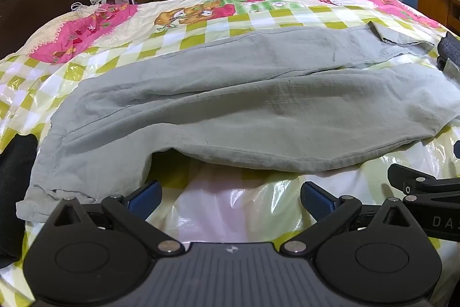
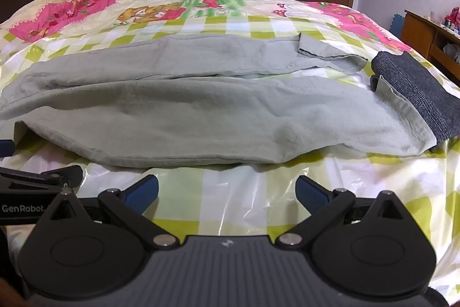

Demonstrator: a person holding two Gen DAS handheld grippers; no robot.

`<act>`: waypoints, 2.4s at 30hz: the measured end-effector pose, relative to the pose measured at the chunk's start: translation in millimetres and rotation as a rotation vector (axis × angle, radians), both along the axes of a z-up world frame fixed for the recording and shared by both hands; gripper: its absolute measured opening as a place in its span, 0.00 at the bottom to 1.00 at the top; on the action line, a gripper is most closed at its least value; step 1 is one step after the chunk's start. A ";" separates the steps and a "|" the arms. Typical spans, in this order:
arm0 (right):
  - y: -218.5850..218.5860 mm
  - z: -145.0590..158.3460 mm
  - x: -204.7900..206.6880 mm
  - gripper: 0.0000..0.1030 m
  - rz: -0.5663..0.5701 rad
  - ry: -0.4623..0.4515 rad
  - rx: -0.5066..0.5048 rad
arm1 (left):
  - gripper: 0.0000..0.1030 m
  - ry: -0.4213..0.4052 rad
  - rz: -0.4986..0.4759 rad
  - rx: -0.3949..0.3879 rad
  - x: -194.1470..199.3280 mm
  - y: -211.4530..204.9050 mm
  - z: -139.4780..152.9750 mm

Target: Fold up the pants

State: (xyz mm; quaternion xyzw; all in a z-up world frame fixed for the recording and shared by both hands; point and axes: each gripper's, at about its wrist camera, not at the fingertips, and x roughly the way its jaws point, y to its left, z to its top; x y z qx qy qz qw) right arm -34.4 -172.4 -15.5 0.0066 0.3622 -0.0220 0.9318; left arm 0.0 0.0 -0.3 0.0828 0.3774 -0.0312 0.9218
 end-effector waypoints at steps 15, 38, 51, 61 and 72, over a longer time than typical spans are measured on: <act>0.7 -0.9 0.5 0.96 0.000 0.002 0.000 | 1.00 0.000 0.000 0.004 1.7 0.6 -3.6; 2.6 -2.8 1.1 0.95 0.001 0.003 -0.002 | 1.00 -0.002 -0.006 0.016 -3.6 -0.7 -2.8; 3.7 -3.4 1.5 0.94 0.004 0.002 -0.005 | 1.00 -0.002 -0.005 0.019 -3.7 -1.3 -2.8; 7.4 -5.7 2.2 0.92 0.010 0.009 -0.005 | 1.00 0.001 -0.008 0.026 -2.6 -1.2 -2.5; 8.2 -4.2 3.3 0.91 0.020 0.003 -0.012 | 1.00 -0.004 -0.007 0.021 0.1 3.0 1.0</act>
